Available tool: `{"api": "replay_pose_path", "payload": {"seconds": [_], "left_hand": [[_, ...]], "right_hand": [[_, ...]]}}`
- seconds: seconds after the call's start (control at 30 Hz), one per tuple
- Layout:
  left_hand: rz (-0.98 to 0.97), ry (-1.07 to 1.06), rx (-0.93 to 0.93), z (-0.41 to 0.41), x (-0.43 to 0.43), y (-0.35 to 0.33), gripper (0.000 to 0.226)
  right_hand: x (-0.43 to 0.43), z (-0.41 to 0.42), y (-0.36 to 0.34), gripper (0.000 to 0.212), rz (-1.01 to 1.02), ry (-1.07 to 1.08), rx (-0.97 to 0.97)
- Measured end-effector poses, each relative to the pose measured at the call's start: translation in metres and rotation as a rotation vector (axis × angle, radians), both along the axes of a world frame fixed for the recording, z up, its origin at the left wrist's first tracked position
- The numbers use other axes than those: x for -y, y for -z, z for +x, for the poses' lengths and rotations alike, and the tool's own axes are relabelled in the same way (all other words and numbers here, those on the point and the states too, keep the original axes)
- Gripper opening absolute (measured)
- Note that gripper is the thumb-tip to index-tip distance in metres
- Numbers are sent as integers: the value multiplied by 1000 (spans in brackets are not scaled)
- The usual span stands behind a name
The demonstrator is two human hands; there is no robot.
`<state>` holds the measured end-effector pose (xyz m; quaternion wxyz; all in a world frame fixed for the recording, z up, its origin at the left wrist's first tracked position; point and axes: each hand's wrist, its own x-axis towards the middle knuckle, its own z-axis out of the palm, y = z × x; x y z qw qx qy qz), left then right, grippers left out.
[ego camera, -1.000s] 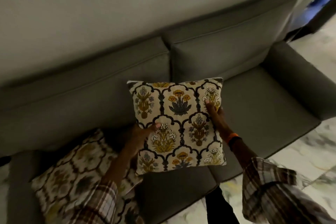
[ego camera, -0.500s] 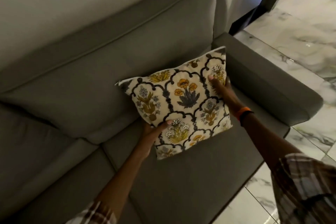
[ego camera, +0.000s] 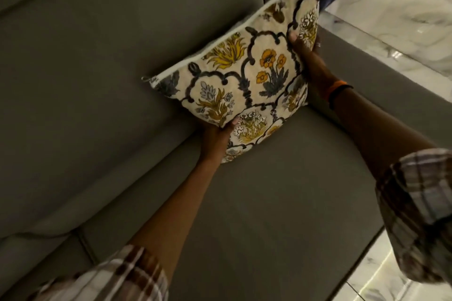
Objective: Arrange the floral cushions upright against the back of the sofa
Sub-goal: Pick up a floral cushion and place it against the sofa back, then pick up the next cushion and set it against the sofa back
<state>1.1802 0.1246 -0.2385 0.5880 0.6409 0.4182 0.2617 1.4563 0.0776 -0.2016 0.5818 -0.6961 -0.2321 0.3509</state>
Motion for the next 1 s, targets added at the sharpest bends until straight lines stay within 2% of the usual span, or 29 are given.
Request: {"api": "replay_pose_path", "payload": {"seconds": [0.13,0.23,0.27,0.33,0.4,0.43,0.5,0.53,0.6,0.67,0.8,0.9,1.0], "left_hand": [[-33,-9,-31,-2,-1,15,48],[-80,-79,-86,-14,0,17,119],[-89,-76,-100,-20,5,17,130],[-45,-55,-163,-35,21,5,129],[124,-31,-318,-61,36,-1,123],[261,-17,-456,-78,43,-2,118],[566,68,-713,-121,51,7,107],[658,133,-804,-147,54,13,103],[715,267,-949,-209,59,25,97],[703,315,-1039,-278,62,34,94],[548,289,-1223,-441,68,26,94],[464,192,-1284,-554,76,1,96],[491,48,-1285,-658,82,-32,89]], "right_hand": [[-2,-19,10,110,46,118,44],[9,-45,17,119,79,246,60],[17,-59,22,116,46,300,73],[41,-101,28,106,-37,421,134],[66,-159,35,105,-211,496,255],[77,-189,42,106,-328,485,334],[96,-244,60,106,-519,352,506],[104,-273,68,105,-577,237,587],[115,-332,85,105,-637,-18,745],[120,-389,92,106,-651,-223,850],[111,-516,83,108,-616,-503,952],[98,-620,64,109,-545,-619,977],[83,-734,37,109,-480,-675,961]]}}
